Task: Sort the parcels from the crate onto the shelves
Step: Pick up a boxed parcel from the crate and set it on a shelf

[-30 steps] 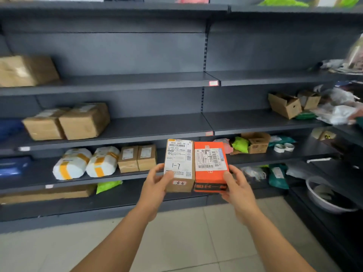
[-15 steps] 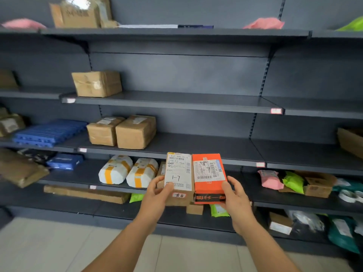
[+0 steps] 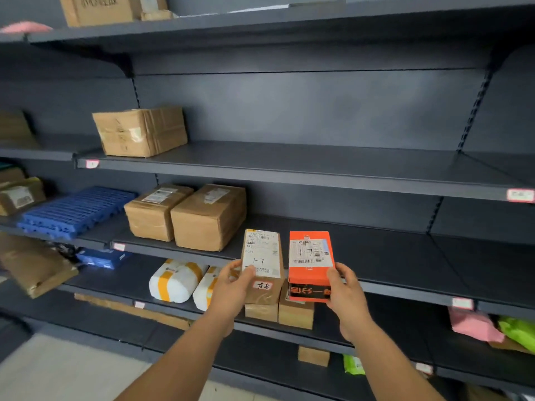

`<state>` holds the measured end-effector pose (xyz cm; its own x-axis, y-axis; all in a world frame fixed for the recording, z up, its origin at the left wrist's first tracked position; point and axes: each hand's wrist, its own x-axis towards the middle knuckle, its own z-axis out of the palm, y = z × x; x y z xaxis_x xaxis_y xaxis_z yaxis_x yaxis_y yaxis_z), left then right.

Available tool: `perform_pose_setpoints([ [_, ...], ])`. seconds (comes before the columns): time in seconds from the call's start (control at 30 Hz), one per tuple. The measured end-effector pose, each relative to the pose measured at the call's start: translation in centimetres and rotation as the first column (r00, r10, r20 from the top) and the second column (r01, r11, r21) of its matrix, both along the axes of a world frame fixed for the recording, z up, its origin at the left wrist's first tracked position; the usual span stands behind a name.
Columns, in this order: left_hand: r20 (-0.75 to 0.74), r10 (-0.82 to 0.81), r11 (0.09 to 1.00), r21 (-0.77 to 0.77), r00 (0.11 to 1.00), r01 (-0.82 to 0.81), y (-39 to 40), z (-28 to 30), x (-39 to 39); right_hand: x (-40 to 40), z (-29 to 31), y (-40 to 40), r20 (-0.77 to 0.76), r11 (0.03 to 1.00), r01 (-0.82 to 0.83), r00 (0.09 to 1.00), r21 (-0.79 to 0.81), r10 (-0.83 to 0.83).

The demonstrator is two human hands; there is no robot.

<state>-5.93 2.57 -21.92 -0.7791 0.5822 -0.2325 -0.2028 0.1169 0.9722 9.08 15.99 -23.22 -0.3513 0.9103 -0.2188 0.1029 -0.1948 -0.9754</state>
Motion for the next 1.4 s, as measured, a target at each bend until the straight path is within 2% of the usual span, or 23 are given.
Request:
perform_pose_setpoints([
  [0.13,0.066,0.029,0.999,-0.033,0.997,-0.027,4.2,-0.8,-3.0,-3.8,-1.1,3.8,0.073,1.000,-0.022,0.997,-0.001,0.022],
  [0.27,0.071,0.046,0.996,-0.083,0.996,-0.040,7.5,-2.2,-5.9,-6.7,-2.6,6.9,0.130,1.000,-0.015,0.991,-0.011,0.016],
  [0.47,0.105,0.002,0.994,-0.110,0.995,0.010,11.7,-4.1,-10.8,-10.7,-4.4,10.6,0.196,0.999,0.021,0.981,-0.041,-0.012],
  [0.6,0.113,-0.018,0.991,-0.133,0.993,0.033,14.4,-5.1,-14.3,-14.6,-5.1,12.6,0.265,0.999,0.031,0.964,0.011,-0.033],
  [0.73,0.024,-0.037,0.979,-0.198,0.999,0.041,16.8,-6.0,-17.7,-18.2,-5.6,14.4,0.342,0.998,0.042,0.938,0.054,-0.058],
  [0.83,-0.207,-0.149,0.936,-0.346,0.967,0.070,18.3,-6.8,-19.9,-19.9,-5.7,15.2,0.427,0.996,-0.006,0.904,0.092,-0.034],
  [0.9,-0.415,-0.304,0.861,-0.505,0.858,0.062,18.7,-7.0,-20.8,-20.7,-5.8,15.4,0.487,0.992,-0.055,0.873,0.112,-0.007],
  [0.93,-0.518,-0.401,0.810,-0.586,0.756,0.028,18.8,-7.1,-21.0,-21.0,-6.0,15.5,0.510,0.987,-0.083,0.860,0.138,0.001],
  [1.0,-0.668,-0.573,0.739,-0.672,0.475,-0.053,18.9,-6.7,-21.2,-21.2,-6.4,15.3,0.556,0.952,-0.177,0.831,0.249,0.009],
  [1.07,-0.689,-0.684,0.701,-0.712,0.239,-0.046,19.2,-6.5,-21.3,-21.2,-6.8,15.0,0.678,0.850,-0.375,0.734,0.369,0.029],
  [1.13,-0.641,-0.760,0.642,-0.766,0.105,-0.032,19.5,-6.4,-21.4,-21.2,-7.0,14.9,0.800,0.709,-0.566,0.599,0.420,0.004],
  [1.2,-0.609,-0.792,0.606,-0.792,0.040,-0.073,19.8,-6.3,-21.5,-21.3,-7.2,14.9,0.841,0.669,-0.619,0.540,0.412,-0.017],
  [1.4,-0.531,-0.846,0.516,-0.836,0.040,-0.184,19.3,-5.1,-21.1,-21.3,-6.0,14.6,0.883,0.671,-0.662,0.469,0.333,0.025],
])
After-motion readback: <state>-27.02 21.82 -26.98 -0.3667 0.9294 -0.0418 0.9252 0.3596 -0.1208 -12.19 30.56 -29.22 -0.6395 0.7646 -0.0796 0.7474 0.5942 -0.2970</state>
